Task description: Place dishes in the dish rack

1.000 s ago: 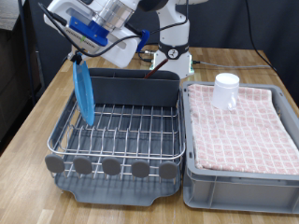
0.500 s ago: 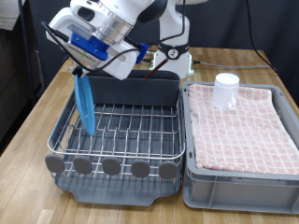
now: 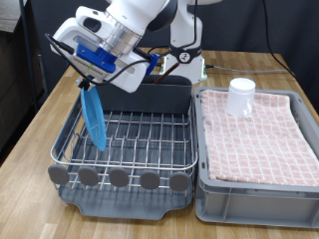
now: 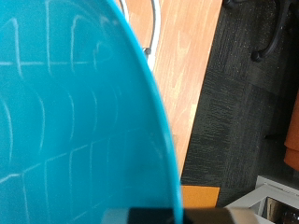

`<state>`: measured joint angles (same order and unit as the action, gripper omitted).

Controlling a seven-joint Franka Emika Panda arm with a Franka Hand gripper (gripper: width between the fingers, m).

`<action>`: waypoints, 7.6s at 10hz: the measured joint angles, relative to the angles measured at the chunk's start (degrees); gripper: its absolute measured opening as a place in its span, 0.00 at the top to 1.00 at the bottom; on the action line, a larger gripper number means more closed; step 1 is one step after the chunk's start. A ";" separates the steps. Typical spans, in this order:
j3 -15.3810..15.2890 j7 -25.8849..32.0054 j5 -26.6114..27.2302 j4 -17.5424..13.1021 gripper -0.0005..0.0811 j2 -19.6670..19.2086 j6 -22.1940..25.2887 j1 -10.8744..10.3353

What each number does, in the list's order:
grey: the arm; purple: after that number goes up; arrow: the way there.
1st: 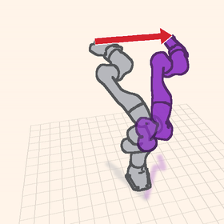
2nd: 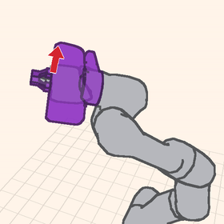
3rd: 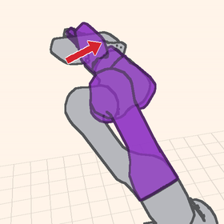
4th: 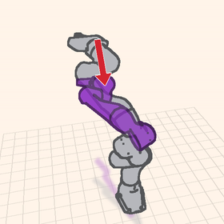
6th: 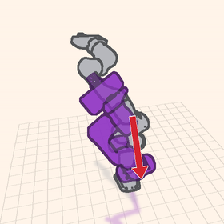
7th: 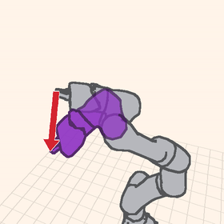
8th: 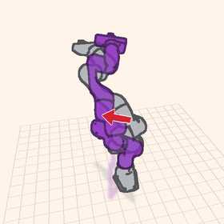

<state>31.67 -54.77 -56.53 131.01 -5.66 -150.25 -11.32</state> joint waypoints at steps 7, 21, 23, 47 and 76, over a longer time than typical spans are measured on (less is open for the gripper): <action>-0.03 -3.96 1.38 0.50 0.84 -0.28 -0.21 -0.04; -6.53 25.30 46.22 -4.16 0.01 16.09 22.82 -4.90; -8.91 25.08 46.51 -4.11 0.01 17.40 23.18 -6.54; -24.07 3.88 58.51 3.82 0.01 13.23 31.60 -13.82; -24.06 7.38 70.04 7.51 0.75 -2.05 17.48 -13.49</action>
<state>7.61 -47.39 13.50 138.52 -7.71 -132.77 -24.81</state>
